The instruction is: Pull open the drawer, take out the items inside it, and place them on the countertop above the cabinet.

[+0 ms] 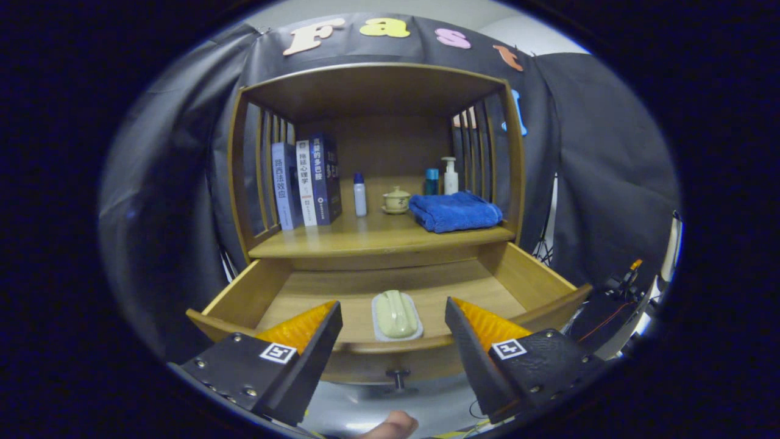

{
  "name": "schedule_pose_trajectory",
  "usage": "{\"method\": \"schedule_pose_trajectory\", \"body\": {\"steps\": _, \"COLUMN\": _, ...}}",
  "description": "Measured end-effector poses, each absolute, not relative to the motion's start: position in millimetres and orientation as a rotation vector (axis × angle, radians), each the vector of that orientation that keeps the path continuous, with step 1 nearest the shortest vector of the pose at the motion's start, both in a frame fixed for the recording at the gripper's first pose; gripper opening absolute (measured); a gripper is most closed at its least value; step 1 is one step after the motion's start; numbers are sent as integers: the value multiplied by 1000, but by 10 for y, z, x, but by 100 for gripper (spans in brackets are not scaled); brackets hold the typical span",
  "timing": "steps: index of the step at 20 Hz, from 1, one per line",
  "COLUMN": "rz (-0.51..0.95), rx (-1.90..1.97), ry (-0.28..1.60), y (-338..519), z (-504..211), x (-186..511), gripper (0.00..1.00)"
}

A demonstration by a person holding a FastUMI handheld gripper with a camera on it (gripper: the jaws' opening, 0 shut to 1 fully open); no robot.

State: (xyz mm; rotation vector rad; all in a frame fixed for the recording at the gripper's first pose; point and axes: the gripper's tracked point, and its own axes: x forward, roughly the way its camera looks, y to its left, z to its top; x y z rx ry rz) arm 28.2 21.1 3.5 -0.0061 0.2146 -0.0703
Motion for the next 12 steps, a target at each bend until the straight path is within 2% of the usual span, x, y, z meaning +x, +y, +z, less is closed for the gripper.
{"method": "schedule_pose_trajectory", "body": {"steps": 8, "rz": -39, "rx": -51, "ry": 515, "y": 214, "z": -392, "x": 1090, "gripper": 100}}
{"method": "schedule_pose_trajectory", "body": {"steps": 12, "rz": -3, "rx": -46, "ry": 612, "y": 213, "z": -636, "x": 1283, "gripper": 95}}
